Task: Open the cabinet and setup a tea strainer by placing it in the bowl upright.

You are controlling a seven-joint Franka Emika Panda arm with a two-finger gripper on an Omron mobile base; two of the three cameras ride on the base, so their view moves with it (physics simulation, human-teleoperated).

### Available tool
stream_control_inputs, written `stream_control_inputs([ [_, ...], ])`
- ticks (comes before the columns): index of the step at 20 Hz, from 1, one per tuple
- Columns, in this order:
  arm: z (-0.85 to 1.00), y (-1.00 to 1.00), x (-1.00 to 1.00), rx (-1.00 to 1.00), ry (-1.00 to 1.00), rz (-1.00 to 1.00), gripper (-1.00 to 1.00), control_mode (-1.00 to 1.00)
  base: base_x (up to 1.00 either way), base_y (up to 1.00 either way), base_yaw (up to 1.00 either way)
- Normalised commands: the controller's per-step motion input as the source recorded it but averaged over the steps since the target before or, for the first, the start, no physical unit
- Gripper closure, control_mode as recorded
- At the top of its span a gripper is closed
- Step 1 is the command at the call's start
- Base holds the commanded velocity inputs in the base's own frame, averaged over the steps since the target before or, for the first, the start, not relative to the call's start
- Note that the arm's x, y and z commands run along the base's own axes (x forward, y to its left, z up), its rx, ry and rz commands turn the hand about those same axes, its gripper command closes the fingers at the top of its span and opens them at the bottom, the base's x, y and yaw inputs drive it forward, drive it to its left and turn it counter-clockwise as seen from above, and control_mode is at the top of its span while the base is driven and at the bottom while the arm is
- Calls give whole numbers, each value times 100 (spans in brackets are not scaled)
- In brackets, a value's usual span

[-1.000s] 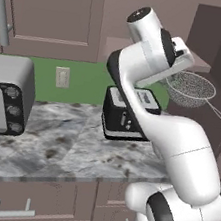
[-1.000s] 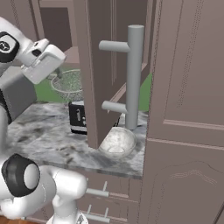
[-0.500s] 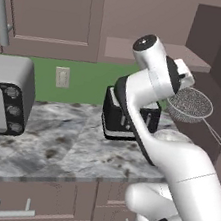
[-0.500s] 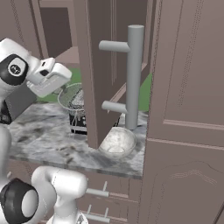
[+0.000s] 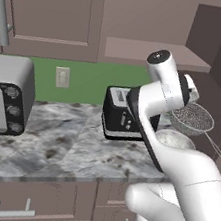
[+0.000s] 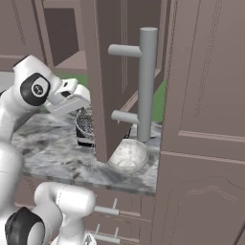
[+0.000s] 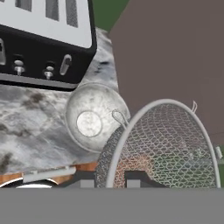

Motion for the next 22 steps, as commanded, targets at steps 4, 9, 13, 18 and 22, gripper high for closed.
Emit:
stream_control_inputs([
  [4, -35, -31, 4, 7, 1, 0, 100, -100, 0, 0, 0],
  [9, -28, -20, 0, 3, 1, 0, 100, -100, 0, 0, 0],
  [13, -37, -3, 6, 0, 1, 0, 100, -100, 0, 0, 0],
  [18, -47, -7, 12, 0, 2, 0, 100, -100, 0, 0, 0],
  [22, -42, -28, 15, 0, 2, 0, 100, -100, 0, 0, 0],
])
